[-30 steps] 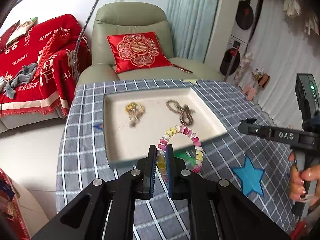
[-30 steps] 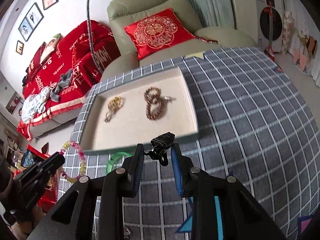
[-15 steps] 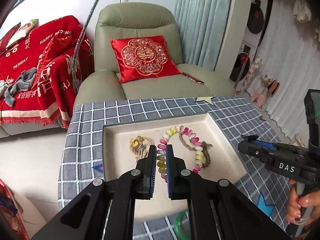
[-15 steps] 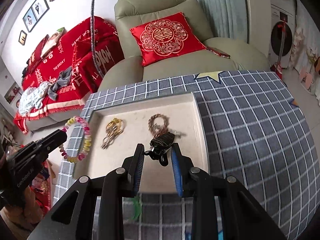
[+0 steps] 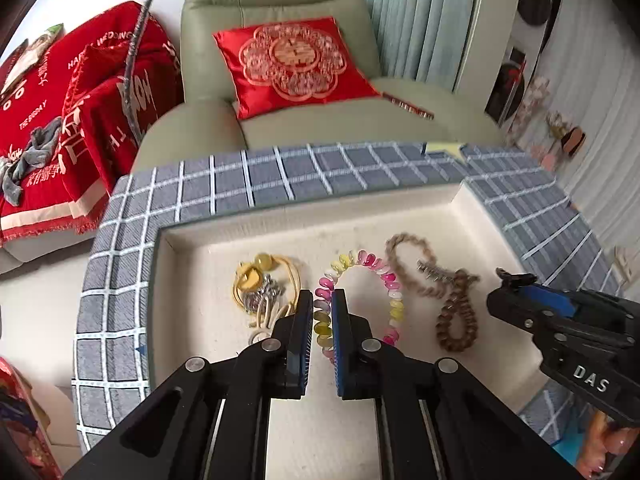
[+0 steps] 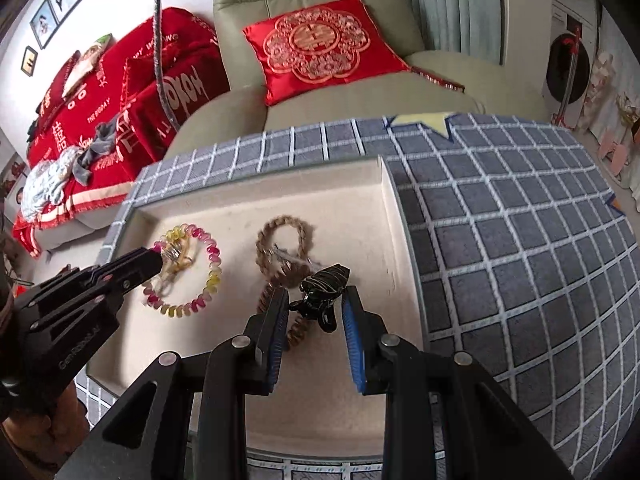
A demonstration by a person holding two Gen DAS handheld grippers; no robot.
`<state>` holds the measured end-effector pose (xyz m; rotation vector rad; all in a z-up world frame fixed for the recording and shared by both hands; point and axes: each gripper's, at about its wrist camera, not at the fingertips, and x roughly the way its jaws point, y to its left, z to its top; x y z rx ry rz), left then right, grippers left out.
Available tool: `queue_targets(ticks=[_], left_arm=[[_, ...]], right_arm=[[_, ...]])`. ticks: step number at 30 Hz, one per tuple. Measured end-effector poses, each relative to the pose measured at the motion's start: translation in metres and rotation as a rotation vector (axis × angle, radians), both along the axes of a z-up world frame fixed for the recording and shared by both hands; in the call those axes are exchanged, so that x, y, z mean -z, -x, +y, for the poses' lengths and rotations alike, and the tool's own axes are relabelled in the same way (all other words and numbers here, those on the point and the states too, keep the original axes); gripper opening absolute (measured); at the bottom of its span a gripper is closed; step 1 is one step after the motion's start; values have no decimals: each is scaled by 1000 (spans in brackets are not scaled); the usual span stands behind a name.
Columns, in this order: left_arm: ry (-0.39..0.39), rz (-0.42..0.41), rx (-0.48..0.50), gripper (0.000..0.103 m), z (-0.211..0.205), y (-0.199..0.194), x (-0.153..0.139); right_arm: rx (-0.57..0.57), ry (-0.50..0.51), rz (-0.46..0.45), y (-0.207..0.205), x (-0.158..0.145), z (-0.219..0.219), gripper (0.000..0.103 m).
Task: Organize jewelry
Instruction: 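Carry the beaded bracelet and claw clip with both tools into the tray, then open the right tool to drop the claw clip while the left tool releases the bracelet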
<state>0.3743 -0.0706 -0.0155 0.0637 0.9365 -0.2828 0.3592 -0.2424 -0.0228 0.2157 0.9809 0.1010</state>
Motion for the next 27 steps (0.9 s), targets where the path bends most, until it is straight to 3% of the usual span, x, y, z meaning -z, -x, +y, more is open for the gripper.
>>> queue_targets(ticks=[13, 17, 20, 23, 27], left_arm=[[-78, 51, -23, 24, -4, -4, 28], [-102, 32, -17, 24, -7, -1, 28], [-115, 24, -12, 24, -10, 1, 28], [-111, 24, -12, 24, -11, 1, 28], [-104, 23, -10, 24, -10, 3, 27]], right_arm=[[6, 2, 21, 2, 20, -2, 30], [3, 11, 22, 2, 19, -1, 32], [12, -2, 26, 2, 19, -2, 38], [9, -21, 15, 4, 16, -2, 63], [19, -62, -16, 9, 5, -3, 66]])
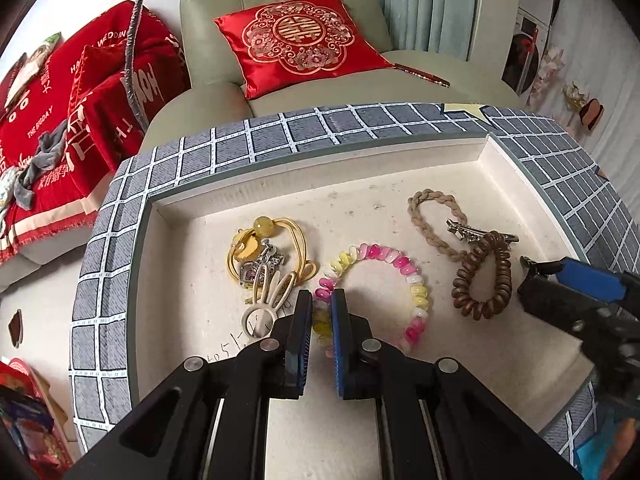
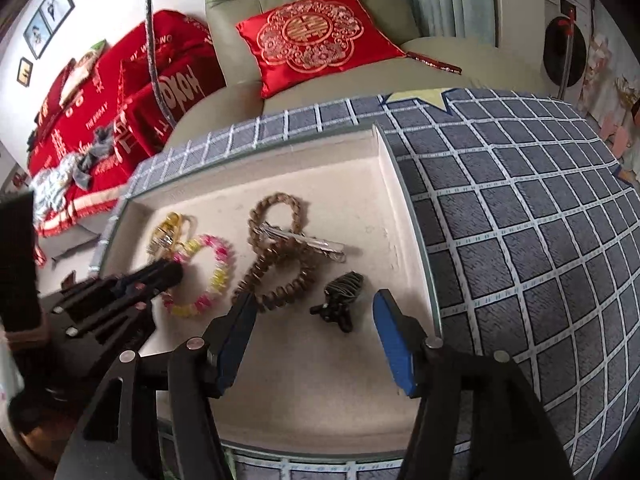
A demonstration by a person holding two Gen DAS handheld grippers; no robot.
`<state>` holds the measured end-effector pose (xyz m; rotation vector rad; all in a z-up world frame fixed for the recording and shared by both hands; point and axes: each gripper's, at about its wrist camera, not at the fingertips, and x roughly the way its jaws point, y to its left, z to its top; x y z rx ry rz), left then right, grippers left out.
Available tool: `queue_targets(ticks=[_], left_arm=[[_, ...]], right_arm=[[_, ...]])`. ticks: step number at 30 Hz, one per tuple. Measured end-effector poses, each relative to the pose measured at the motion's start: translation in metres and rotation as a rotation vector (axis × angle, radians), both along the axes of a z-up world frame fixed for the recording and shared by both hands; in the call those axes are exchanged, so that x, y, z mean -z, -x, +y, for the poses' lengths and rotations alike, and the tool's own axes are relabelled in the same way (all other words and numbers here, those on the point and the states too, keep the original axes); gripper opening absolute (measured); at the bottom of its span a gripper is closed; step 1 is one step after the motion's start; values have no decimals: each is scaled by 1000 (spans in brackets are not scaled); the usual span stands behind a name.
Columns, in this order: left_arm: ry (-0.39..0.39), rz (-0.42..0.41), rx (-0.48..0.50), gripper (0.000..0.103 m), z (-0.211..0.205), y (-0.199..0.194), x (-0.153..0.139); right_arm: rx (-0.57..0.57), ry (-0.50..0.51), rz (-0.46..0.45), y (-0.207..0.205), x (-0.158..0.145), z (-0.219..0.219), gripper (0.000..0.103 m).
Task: Organize jewelry
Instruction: 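Open the right tool to drop the claw clip while the left tool releases the bracelet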
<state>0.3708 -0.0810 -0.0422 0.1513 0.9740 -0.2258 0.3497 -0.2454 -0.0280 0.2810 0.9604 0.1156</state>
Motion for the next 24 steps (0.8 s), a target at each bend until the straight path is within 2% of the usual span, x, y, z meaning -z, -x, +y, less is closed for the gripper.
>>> queue_targets(ticks=[3, 10, 24], left_arm=[[-8, -14, 4, 24, -1, 3, -2], [-14, -97, -24, 24, 4, 11, -14], [-12, -104, -12, 24, 0, 10, -19]], right_arm=[[9, -30, -25, 5, -9, -1, 78], [41, -68, -61, 21, -25, -6, 79], [65, -75, -71, 40, -36, -16, 79]])
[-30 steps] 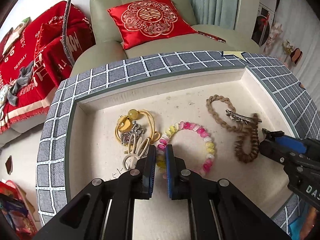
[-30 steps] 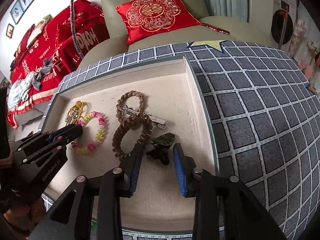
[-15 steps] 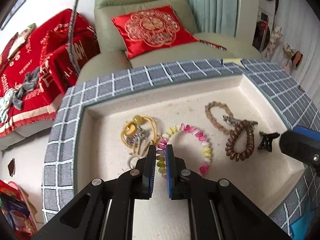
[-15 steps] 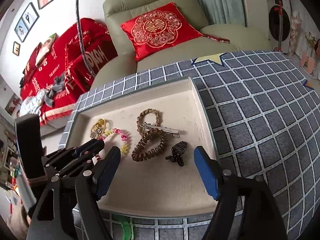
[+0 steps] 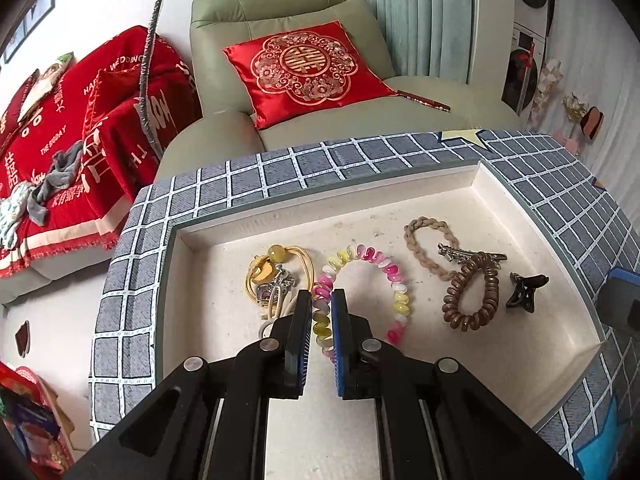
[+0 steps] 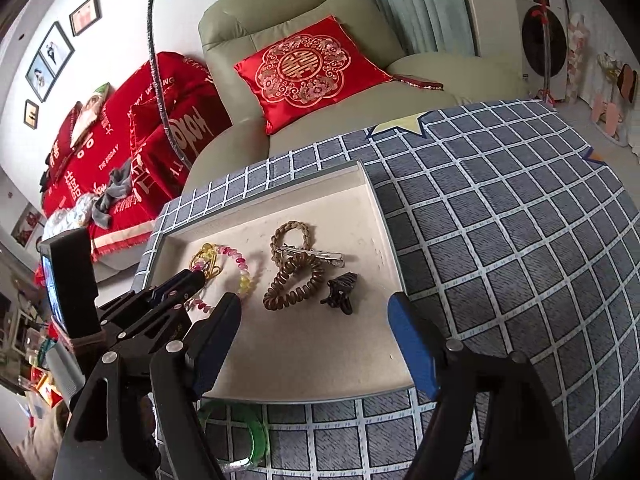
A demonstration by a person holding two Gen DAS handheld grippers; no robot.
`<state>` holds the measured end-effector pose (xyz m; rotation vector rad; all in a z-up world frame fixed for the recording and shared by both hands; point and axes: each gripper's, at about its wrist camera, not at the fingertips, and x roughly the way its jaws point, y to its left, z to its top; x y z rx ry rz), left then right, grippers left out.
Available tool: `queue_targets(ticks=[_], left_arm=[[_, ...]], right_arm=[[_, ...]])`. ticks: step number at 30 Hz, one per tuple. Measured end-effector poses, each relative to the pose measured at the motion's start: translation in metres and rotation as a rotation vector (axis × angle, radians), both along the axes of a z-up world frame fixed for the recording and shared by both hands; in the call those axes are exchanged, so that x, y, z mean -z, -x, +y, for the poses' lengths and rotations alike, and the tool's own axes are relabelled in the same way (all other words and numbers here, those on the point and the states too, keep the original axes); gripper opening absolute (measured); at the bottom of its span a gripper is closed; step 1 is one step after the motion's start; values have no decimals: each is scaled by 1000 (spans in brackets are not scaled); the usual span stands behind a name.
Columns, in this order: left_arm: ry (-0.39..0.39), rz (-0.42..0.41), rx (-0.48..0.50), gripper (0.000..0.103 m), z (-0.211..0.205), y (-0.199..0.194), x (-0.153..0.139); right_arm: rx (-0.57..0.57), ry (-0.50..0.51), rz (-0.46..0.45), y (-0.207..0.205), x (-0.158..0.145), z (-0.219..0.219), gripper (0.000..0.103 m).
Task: Organize jewelry
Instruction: 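Open the right tool to drop the claw clip while the left tool releases the bracelet, then lift both tools out of the tray toward the green bangle and pendant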
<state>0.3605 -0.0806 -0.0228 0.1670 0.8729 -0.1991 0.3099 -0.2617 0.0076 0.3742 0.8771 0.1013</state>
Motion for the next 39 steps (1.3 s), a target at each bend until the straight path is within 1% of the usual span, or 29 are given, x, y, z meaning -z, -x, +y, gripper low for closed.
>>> queue_targets(ticks=[6, 9, 12, 13, 14, 15, 16, 18, 20, 22, 23, 24, 25, 27, 29, 34, 39], left_arm=[[20, 32, -7, 24, 1, -6, 2], [27, 36, -9, 24, 2, -6, 2], [30, 29, -9, 24, 3, -5, 1], [28, 25, -12, 26, 3, -5, 1], [26, 23, -16, 39, 4, -4, 0], [26, 23, -27, 98, 5, -4, -1], [27, 2, -53, 103, 7, -3, -4], [33, -27, -56, 103, 9, -2, -7], [37, -23, -46, 103, 9, -3, -7], [30, -38, -42, 103, 9, -2, -9], [27, -45, -37, 103, 8, -1, -10], [24, -48, -33, 103, 8, 0, -11], [21, -51, -31, 103, 8, 0, -11], [21, -54, -28, 103, 8, 4, -13], [22, -53, -24, 103, 9, 8, -16], [16, -45, -14, 103, 10, 18, -19], [-5, -54, -22, 103, 14, 31, -22]], right_arm=[[3, 12, 10, 3, 1, -3, 79], [1, 29, 16, 6, 3, -3, 79], [5, 24, 19, 8, 3, -5, 79], [7, 24, 19, 8, 3, -6, 79], [8, 24, 19, 8, 2, -6, 79], [8, 27, 17, 9, 2, -7, 79], [6, 29, 17, 8, 1, -7, 79], [8, 35, 17, 9, 0, -8, 80], [9, 33, 14, 10, 0, -8, 82], [14, 25, 11, 11, 0, -9, 84], [19, 21, 5, 12, -1, -9, 88], [27, 16, -9, 14, -2, -10, 97], [38, 8, -34, 17, -4, -10, 103], [49, -10, -83, 23, -8, -11, 103], [50, -7, -92, 25, -10, -10, 103], [20, 56, -31, 25, -11, -3, 103], [21, 63, -4, 32, -9, -6, 103]])
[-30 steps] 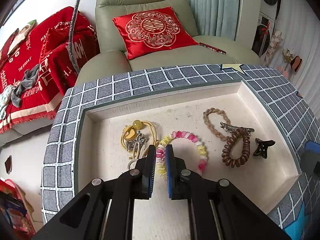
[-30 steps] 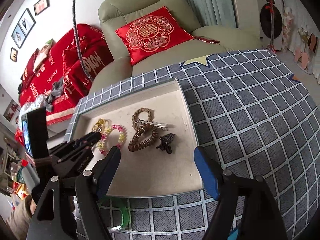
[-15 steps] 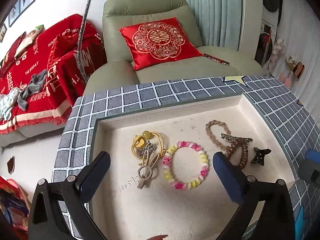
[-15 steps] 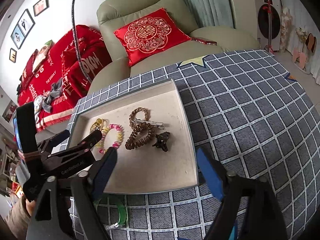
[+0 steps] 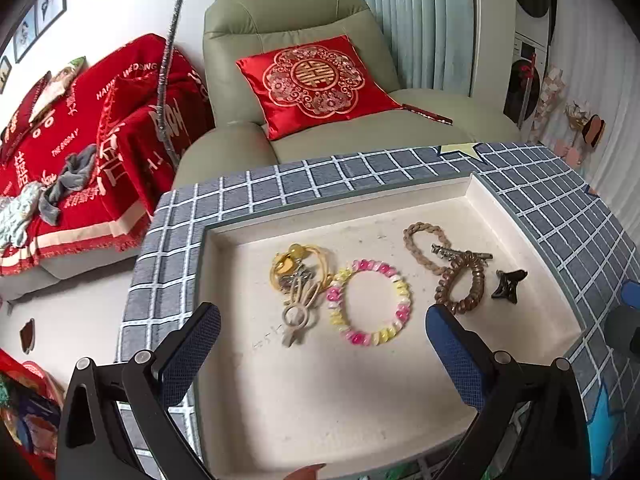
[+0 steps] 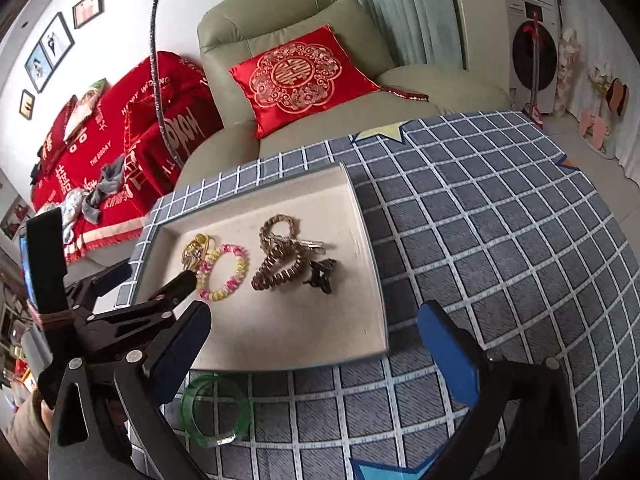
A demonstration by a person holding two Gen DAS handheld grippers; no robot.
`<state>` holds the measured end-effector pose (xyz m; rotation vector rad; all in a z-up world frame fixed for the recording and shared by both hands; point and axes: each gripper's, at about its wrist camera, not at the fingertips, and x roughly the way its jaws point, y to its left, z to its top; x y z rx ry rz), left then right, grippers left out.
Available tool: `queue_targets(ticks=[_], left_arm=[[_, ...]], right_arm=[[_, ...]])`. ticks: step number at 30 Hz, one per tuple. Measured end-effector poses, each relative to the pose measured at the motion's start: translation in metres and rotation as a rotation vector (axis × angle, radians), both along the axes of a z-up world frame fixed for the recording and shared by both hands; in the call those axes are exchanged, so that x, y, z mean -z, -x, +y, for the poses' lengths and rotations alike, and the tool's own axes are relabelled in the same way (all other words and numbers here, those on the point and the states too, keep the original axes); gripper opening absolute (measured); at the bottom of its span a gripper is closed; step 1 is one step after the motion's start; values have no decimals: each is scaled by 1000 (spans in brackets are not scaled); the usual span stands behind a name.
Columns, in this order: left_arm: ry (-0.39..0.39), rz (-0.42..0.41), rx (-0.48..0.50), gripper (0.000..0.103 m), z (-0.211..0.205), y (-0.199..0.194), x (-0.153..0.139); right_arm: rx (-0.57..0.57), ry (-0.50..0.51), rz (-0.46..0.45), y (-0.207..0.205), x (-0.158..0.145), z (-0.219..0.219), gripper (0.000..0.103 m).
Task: Organize jewelry
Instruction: 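Lift both tools out of the tray toward the green bangle and pendant, then grasp the green bangle with the left tool while the right tool grasps the silver heart pendant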
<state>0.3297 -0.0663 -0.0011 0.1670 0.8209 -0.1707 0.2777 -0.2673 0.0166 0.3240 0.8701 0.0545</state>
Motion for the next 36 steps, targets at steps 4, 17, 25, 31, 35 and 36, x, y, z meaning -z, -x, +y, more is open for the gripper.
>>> queue_targets(ticks=[4, 17, 25, 31, 35, 36], left_arm=[[4, 6, 0, 103, 6, 10, -1], [89, 18, 57, 103, 30, 73, -16], [91, 39, 74, 103, 34, 107, -5], [93, 102, 56, 103, 37, 117, 16], [91, 128, 33, 103, 39, 118, 26], [92, 134, 24, 103, 39, 117, 29]], right_arm=[[-5, -2, 19, 8, 4, 0, 103], [-50, 12, 40, 51, 7, 13, 103], [-100, 25, 64, 89, 18, 30, 103], [-144, 68, 75, 118, 27, 46, 103], [-189, 91, 86, 137, 35, 62, 103], [-203, 100, 90, 141, 38, 66, 103]])
